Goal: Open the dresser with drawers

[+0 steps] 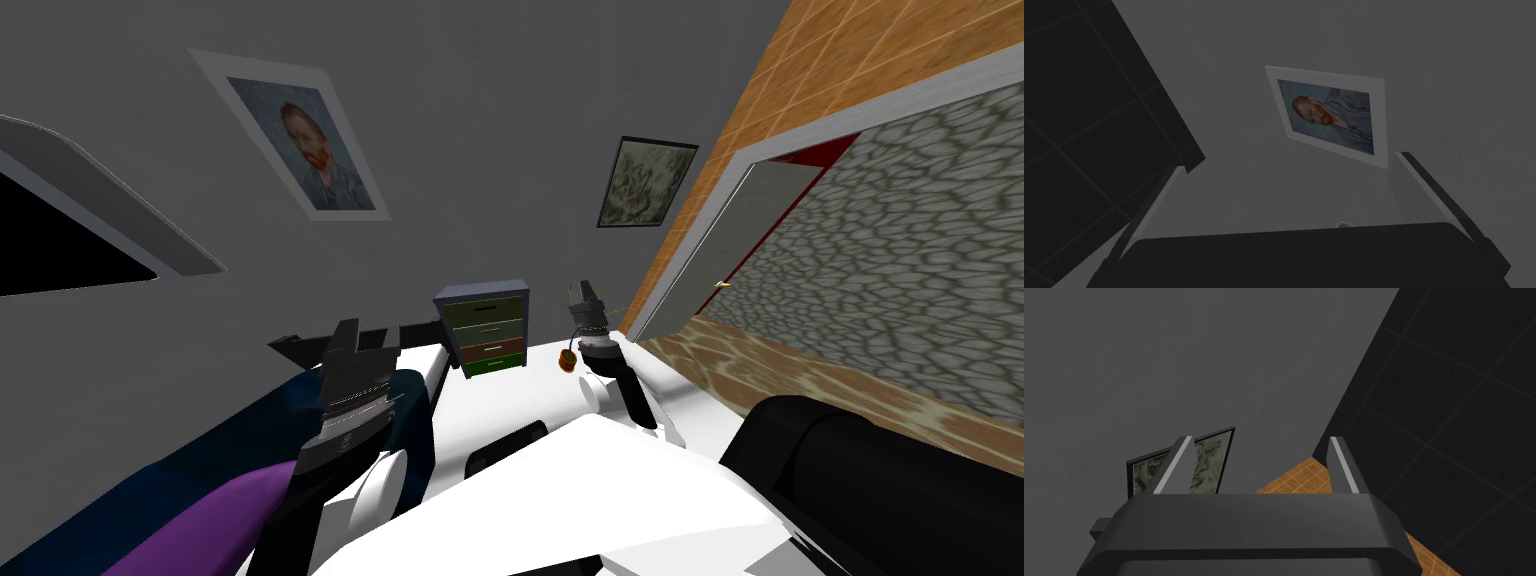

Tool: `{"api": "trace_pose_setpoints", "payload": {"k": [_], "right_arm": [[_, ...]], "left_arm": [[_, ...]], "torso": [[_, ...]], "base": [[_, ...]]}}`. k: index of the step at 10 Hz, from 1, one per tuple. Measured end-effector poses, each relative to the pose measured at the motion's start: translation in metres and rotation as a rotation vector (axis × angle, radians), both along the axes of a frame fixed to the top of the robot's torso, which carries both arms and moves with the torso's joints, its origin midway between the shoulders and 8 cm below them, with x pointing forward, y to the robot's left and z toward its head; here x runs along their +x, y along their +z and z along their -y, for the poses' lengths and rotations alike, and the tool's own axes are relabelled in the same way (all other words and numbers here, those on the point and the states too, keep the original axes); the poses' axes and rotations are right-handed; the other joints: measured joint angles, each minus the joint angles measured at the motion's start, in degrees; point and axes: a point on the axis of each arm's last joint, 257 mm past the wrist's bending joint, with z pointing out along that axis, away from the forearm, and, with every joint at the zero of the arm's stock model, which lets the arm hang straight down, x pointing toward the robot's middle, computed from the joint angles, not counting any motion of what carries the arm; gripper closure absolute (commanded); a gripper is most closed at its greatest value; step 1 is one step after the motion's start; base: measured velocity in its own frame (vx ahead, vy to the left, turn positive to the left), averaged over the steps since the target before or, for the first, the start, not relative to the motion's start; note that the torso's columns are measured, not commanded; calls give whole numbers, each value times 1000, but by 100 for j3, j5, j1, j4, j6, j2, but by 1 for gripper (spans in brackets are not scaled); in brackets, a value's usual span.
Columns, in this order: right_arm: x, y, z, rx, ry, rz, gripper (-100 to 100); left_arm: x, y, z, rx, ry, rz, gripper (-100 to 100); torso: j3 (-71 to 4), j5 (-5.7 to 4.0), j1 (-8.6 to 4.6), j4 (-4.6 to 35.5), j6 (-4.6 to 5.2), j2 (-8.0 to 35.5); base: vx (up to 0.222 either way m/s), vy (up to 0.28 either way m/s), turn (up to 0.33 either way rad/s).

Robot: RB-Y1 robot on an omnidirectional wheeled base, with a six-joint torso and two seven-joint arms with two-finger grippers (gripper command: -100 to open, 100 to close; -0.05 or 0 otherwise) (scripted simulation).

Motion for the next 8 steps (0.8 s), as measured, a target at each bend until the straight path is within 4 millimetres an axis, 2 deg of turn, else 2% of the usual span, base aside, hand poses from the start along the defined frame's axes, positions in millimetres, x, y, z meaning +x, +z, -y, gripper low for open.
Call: {"api": "trace_pose_setpoints", "payload": {"k": [2, 8], "right_arm": [[0, 0, 0, 0, 0, 0, 0], [0, 0, 0, 0, 0, 0, 0]], "left_arm": [[0, 0, 0, 0, 0, 0, 0], [0, 0, 0, 0, 0, 0, 0]], "torso": [[-1200, 0, 0, 600, 0, 597], [-6227, 0, 0, 3114, 0, 3116]], "base": [[0, 0, 0], [0, 0, 0]]}}
